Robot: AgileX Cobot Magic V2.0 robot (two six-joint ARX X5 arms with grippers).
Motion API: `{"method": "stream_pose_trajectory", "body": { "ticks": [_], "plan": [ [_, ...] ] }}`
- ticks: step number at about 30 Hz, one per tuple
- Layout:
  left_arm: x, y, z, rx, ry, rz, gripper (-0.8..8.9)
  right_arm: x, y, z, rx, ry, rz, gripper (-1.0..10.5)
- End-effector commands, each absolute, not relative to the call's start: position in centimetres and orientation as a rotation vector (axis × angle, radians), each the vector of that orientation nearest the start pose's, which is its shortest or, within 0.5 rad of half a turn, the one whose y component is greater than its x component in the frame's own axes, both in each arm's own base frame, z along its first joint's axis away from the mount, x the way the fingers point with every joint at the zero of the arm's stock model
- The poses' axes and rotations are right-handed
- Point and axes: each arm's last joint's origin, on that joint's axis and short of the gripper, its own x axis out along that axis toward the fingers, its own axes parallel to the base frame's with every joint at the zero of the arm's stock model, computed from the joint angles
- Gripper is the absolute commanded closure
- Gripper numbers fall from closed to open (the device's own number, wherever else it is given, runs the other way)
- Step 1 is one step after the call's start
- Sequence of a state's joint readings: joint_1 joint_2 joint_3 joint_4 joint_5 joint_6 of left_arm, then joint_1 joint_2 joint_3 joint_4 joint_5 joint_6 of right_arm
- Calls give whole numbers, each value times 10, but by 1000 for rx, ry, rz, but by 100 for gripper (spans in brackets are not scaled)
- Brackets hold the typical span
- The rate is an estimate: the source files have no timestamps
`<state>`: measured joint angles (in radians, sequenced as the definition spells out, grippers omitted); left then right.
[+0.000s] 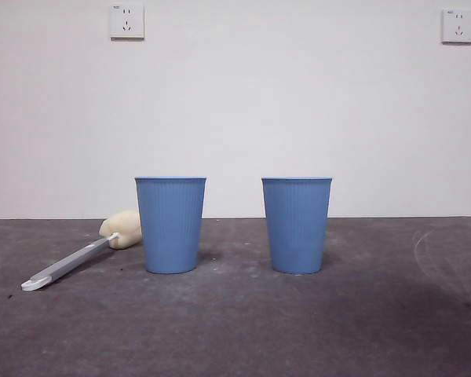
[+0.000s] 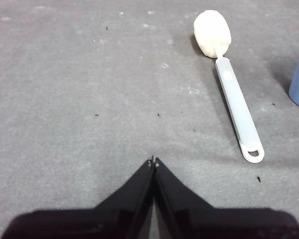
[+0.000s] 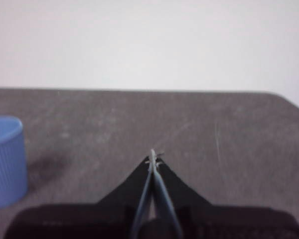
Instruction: Pick up the cup brush,pick up the cup,insert the brush into the cup,clean the cup,put the cup brush back,put the cup back to the fixed position on the table
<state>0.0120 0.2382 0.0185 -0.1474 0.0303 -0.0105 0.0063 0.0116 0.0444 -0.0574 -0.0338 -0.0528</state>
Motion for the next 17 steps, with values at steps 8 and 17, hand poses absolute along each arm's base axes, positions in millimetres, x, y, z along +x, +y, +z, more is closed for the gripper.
{"method": "stream_pose_trajectory", "body": {
  "ticks": [8, 17],
  "plan": [
    [106, 1, 134, -24, 367, -15, 817, 96, 1, 150, -53, 180, 17, 946],
    [106, 1, 134, -24, 367, -15, 817, 96, 1, 150, -54, 183, 13, 946]
  ]
}}
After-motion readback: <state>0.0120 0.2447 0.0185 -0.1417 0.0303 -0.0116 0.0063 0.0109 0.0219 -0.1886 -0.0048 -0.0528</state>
